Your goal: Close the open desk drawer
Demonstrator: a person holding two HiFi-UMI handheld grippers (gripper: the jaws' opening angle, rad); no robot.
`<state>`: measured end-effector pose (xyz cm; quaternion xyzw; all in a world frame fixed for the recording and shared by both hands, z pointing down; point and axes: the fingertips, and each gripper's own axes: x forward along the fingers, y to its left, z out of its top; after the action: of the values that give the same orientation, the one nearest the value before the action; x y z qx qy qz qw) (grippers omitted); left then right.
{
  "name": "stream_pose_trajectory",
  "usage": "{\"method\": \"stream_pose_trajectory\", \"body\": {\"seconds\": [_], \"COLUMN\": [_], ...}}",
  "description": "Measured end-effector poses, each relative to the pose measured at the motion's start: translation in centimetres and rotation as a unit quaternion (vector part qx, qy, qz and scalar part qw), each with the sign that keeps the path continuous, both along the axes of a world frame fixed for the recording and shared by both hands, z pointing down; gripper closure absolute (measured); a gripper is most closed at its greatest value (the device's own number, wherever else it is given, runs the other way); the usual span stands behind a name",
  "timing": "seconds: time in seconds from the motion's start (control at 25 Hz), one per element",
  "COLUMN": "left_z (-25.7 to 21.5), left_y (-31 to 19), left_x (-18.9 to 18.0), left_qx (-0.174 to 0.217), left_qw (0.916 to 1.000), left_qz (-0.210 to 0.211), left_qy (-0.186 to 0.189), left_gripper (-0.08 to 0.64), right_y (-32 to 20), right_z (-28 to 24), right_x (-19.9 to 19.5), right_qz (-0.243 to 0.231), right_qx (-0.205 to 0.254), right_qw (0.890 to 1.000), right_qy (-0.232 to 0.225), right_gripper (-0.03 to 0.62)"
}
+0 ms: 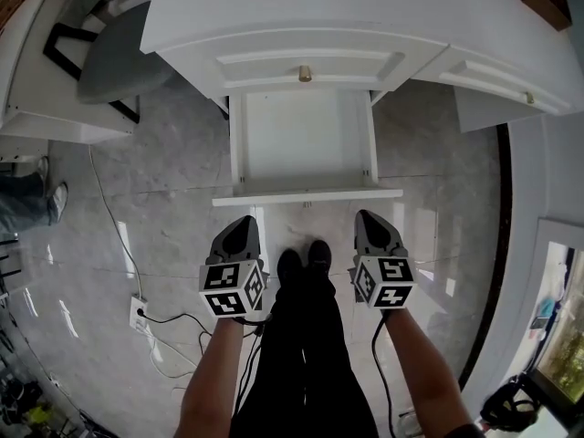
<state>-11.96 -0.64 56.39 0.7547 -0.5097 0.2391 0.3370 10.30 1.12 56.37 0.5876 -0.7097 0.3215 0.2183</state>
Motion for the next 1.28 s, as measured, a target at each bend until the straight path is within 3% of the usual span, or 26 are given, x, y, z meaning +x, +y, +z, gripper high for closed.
{"method": "stream_pose_trajectory", "body": {"seconds": [0.72, 1.28], "left_z": [1.0, 1.1], "left_y": [-3.2, -9.5], "left_x": [0.4, 0.9], "left_qx": [0.023, 0.038], "left_qw": [0.9997, 0.9992], "left_qz": [0.005, 0.002], "left_qy": [0.004, -0.008], "left_gripper": [0.549, 0.549], "right_y": [-3.4, -9.7], "right_z": [1.8, 1.8], "right_x": [-1.0, -0.5], "right_qz": [0.003, 0.024], "right_qx": [0.004, 0.019], "right_qw": [1.000, 1.000], "right_qy": [-0.008, -0.005], "right_gripper": [0.588, 0.588]}}
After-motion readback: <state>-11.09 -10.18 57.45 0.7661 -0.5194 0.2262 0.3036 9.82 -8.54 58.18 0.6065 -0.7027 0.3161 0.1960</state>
